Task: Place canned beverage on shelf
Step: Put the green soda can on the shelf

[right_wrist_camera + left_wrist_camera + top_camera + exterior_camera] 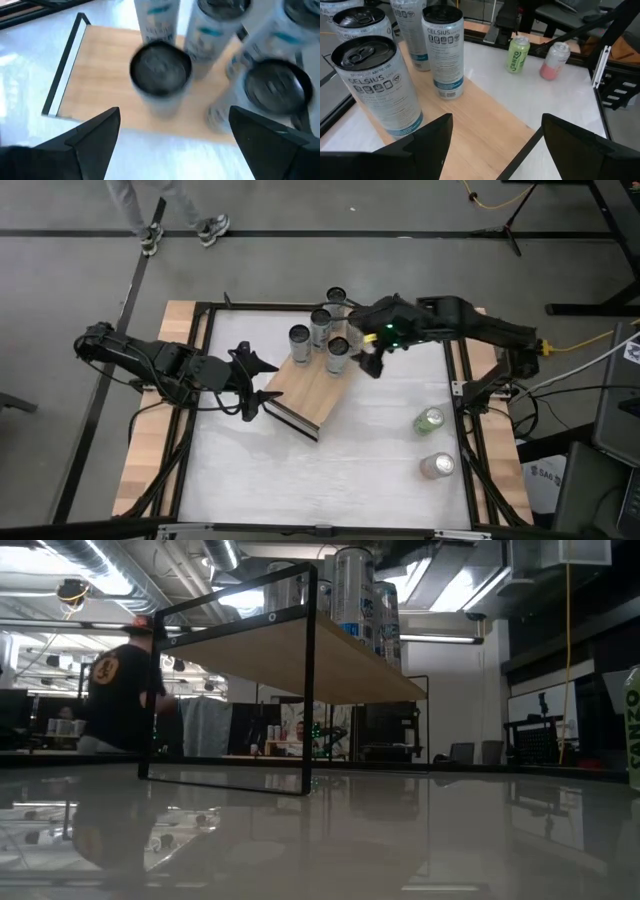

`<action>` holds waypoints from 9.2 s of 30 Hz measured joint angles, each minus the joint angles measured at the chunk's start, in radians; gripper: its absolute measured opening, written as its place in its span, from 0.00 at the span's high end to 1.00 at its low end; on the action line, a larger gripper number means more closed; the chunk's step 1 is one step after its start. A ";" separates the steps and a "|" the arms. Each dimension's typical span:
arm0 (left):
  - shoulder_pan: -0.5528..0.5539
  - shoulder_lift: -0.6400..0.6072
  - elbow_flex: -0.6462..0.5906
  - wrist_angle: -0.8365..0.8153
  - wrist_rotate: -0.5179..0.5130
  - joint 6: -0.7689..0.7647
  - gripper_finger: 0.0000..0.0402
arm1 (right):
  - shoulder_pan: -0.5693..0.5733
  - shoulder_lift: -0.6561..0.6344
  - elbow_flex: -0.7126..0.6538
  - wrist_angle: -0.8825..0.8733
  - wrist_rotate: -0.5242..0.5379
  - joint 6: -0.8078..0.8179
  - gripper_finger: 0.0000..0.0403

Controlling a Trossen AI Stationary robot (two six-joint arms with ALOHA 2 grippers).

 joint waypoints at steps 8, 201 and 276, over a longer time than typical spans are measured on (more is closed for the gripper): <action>0.003 0.076 0.000 0.226 0.010 0.058 0.25 | 0.069 -0.085 0.000 -0.228 0.050 0.088 0.10; 0.046 0.513 0.000 0.986 0.034 0.003 0.25 | 0.586 -0.109 -0.467 -0.078 0.297 -0.080 0.03; 0.064 1.066 0.711 0.012 0.423 0.476 0.03 | 0.666 -0.806 -0.907 0.004 0.472 0.333 0.03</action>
